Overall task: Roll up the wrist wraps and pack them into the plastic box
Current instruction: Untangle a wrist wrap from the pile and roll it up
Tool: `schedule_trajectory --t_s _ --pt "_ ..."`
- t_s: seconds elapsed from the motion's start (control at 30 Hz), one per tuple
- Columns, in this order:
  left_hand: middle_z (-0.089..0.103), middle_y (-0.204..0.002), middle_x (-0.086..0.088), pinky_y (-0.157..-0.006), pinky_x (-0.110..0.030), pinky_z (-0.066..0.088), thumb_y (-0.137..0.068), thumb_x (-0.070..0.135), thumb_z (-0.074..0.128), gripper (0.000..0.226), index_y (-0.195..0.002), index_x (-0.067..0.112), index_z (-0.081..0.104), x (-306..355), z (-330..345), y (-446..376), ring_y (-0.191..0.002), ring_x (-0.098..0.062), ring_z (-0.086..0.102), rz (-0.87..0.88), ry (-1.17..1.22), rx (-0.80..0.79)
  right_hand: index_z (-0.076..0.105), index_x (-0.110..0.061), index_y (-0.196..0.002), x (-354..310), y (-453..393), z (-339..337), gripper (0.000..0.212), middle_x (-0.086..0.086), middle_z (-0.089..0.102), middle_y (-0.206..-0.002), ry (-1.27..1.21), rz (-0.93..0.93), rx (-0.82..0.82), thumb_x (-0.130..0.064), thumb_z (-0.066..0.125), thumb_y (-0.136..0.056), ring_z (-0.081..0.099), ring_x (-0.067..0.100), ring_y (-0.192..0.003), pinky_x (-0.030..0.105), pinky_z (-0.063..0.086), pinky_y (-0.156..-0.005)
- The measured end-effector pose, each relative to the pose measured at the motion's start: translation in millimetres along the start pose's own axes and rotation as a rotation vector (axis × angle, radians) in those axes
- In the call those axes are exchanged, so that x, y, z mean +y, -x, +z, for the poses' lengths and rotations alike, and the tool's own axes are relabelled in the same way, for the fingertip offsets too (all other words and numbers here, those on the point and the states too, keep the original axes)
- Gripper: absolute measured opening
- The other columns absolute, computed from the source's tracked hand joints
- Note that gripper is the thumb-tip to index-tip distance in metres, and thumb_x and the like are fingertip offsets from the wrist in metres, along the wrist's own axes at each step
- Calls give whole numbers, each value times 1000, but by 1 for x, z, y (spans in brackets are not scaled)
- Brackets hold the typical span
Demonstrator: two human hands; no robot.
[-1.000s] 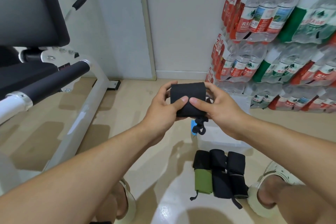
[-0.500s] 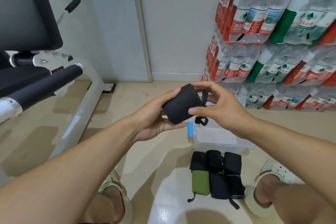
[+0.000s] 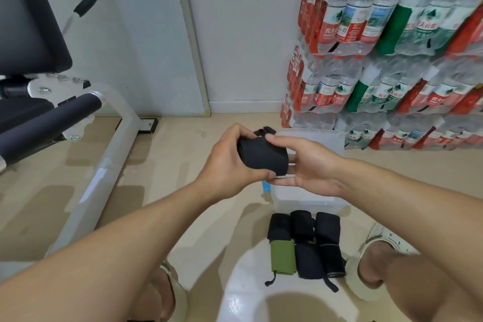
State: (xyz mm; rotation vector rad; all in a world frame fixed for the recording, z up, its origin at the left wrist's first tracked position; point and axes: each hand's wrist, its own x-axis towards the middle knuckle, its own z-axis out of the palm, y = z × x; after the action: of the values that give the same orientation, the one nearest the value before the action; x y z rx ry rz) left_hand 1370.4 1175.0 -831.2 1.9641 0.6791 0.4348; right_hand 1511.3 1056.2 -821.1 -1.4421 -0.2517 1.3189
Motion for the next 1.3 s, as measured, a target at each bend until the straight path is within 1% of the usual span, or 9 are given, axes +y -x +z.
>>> schedule_trajectory --t_s 0.17,0.27,0.37,0.47,0.57,0.7,0.9,1.17,1.3 --pt "63 -108 8 -76 -27 59 -55 23 99 66 -102 33 54 -2 2 -9 -96 -3 60 10 -14 -109 68 -9 -126 4 -10 -20 55 19 69 -120 -34 83 -60 -25 83 -76 70 34 -113 47 60 -93" --pt "63 -111 6 -76 -29 60 -57 25 99 64 -103 32 55 -6 8 -17 -102 -9 62 -16 -19 -136 69 -11 -123 11 -18 -25 44 13 74 -117 2 40 -20 -26 81 -83 71 31 -112 46 59 -97" --pt "64 -115 8 -78 -25 56 -67 23 94 52 -106 24 60 -14 19 -32 -110 -13 62 -108 -75 -205 69 -13 -109 20 -30 -36 30 7 76 -107 147 24 133 -25 82 -84 73 24 -100 40 60 -92" --pt "58 -134 6 -96 -32 50 -77 28 88 55 -124 22 60 -26 33 -49 -125 -17 55 -207 -213 -279 65 -14 -100 24 -47 -61 31 6 75 -106 254 37 288 -25 86 -80 71 21 -97 35 60 -78" --pt "50 -146 1 -102 -31 45 -83 32 83 59 -134 22 55 -33 46 -62 -132 -18 50 -232 -276 -301 53 -17 -87 19 -66 -90 32 4 68 -100 363 -6 417 -20 85 -82 66 18 -89 36 58 -82" --pt "47 -150 -2 -106 -33 44 -86 34 79 62 -139 21 51 -38 60 -72 -137 -20 47 -275 -306 -349 50 -17 -106 25 -112 -127 46 2 53 -105 541 -25 521 -21 87 -79 59 24 -98 39 55 -82" --pt "48 -147 -2 -94 -27 43 -93 32 71 55 -142 21 49 -46 81 -90 -125 -19 51 -327 -321 -366 50 -21 -112 94 -195 -158 55 8 55 -124 659 124 490 -22 88 -72 58 28 -108 36 50 -82" --pt "47 -142 -5 -84 -26 38 -93 33 68 58 -145 19 44 -56 108 -102 -113 -24 55 -353 -491 -490 59 -18 -106 149 -252 -170 45 5 62 -115 697 181 441 -23 88 -71 61 25 -106 37 54 -93" --pt "48 -139 -7 -84 -28 39 -94 33 66 57 -144 19 44 -58 113 -105 -119 -27 54 -362 -588 -559 63 -21 -111 161 -268 -170 48 4 64 -116 732 232 332 -22 87 -70 63 23 -104 33 55 -85"
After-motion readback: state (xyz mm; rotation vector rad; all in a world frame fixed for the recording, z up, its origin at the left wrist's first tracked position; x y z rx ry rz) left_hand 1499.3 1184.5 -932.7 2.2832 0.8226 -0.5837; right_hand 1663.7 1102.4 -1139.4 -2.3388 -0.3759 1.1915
